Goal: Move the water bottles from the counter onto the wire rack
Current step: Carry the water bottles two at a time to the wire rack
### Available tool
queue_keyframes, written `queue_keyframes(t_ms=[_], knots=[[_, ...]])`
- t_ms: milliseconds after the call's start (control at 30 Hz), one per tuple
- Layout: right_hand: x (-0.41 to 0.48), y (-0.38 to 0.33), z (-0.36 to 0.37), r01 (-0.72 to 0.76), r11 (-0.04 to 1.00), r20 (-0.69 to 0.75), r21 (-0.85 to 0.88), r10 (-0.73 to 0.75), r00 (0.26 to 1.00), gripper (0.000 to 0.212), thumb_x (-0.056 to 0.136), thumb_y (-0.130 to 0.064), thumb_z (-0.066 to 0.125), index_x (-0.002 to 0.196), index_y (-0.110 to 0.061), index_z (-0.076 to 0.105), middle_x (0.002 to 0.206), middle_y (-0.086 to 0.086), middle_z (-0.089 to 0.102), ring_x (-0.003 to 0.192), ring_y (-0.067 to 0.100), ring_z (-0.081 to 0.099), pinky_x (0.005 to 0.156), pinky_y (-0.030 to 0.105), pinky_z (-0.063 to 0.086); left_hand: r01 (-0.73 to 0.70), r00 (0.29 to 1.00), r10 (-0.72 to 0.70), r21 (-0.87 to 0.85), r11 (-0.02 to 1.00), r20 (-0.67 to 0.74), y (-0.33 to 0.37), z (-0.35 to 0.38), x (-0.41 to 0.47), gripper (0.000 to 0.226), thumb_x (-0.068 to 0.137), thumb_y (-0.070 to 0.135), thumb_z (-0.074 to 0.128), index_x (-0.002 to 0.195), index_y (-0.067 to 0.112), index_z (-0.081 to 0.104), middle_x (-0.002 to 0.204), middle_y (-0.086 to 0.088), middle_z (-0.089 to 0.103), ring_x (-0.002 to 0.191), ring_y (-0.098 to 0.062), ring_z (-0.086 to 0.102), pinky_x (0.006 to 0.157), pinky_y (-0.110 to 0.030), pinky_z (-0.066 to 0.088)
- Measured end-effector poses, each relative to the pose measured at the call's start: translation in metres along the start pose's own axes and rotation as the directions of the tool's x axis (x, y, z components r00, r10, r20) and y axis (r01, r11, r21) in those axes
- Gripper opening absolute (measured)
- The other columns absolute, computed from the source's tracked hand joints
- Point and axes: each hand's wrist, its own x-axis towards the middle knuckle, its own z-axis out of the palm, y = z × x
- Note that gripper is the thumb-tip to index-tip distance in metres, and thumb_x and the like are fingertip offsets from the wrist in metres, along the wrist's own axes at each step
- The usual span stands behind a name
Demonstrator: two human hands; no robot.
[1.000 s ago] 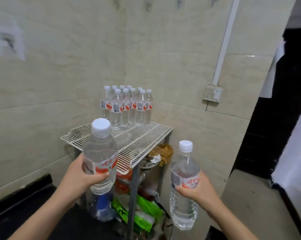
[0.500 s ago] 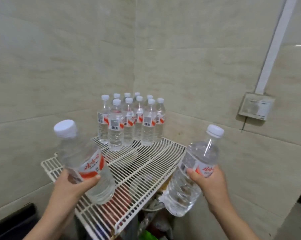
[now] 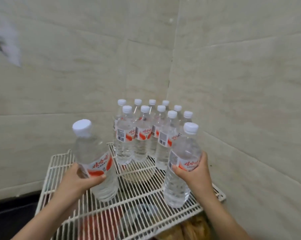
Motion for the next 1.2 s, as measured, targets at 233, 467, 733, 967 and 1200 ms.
queue_keyframes(t_ms=[233, 467, 733, 967, 1200], knots=[[0.041, 0.02, 0.03, 0.003, 0.999, 0.117, 0.051, -0.009, 0.993, 0.08, 0.065, -0.005, 0.08, 0.12, -0.032, 0.029, 0.101, -0.019, 0.046, 0.089, 0.003, 0.051, 0.081, 0.025, 0.044, 0.06, 0.997, -0.058, 0.031, 0.998, -0.054, -0.004, 0.002, 0.005, 0.094, 0.024, 0.047, 0.088, 0.107, 0.012, 0.062, 0.101, -0.009, 0.073, 0.099, -0.028, 0.066, 0.092, -0.046, 0.048], [0.08, 0.02, 0.088, 0.09, 0.994, 0.14, 0.055, -0.097, 0.985, 0.063, 0.067, -0.004, 0.078, 0.114, -0.02, 0.04, 0.103, -0.009, 0.053, 0.092, 0.003, 0.055, 0.071, 0.007, 0.047, 0.12, 0.988, -0.117, 0.023, 0.992, -0.102, -0.003, 0.004, 0.026, 0.056, 0.058, 0.006, 0.077, 0.109, 0.013, 0.057, 0.103, -0.006, 0.07, 0.098, -0.022, 0.064, 0.088, -0.038, 0.048], [0.091, 0.025, 0.101, 0.177, 0.787, 0.11, -0.591, -0.139, 0.984, 0.079, 0.07, -0.052, 0.07, 0.131, -0.011, 0.04, 0.123, 0.005, 0.051, 0.112, 0.023, 0.055, 0.083, 0.03, 0.047, 0.147, 0.988, -0.146, 0.009, 0.989, -0.047, -0.008, 0.033, 0.059, 0.047, 0.066, 0.004, 0.075, 0.107, 0.017, 0.055, 0.101, -0.002, 0.067, 0.092, -0.011, 0.062, 0.068, -0.019, 0.045], [0.084, 0.018, 0.09, 0.095, 0.611, 0.05, -0.786, -0.09, 0.995, 0.071, 0.077, -0.065, 0.053, 0.118, -0.009, 0.042, 0.103, 0.007, 0.067, 0.093, 0.025, 0.066, 0.072, 0.03, 0.049, 0.118, 0.988, -0.124, 0.068, 0.991, 0.088, -0.009, 0.073, 0.09, 0.05, 0.064, 0.0, 0.076, 0.103, 0.023, 0.056, 0.099, 0.002, 0.069, 0.092, -0.01, 0.066, 0.078, -0.026, 0.054], [0.083, 0.037, 0.088, 0.132, 0.626, 0.048, -0.769, -0.15, 0.988, 0.072, 0.077, -0.069, 0.046, 0.12, -0.012, 0.039, 0.1, 0.001, 0.065, 0.086, 0.017, 0.066, 0.07, 0.025, 0.054, 0.059, 0.998, -0.061, 0.136, 0.989, 0.011, -0.007, 0.092, 0.091, 0.064, 0.066, 0.0, 0.075, 0.119, 0.023, 0.047, 0.111, 0.01, 0.058, 0.096, -0.004, 0.057, 0.057, -0.013, 0.046]])
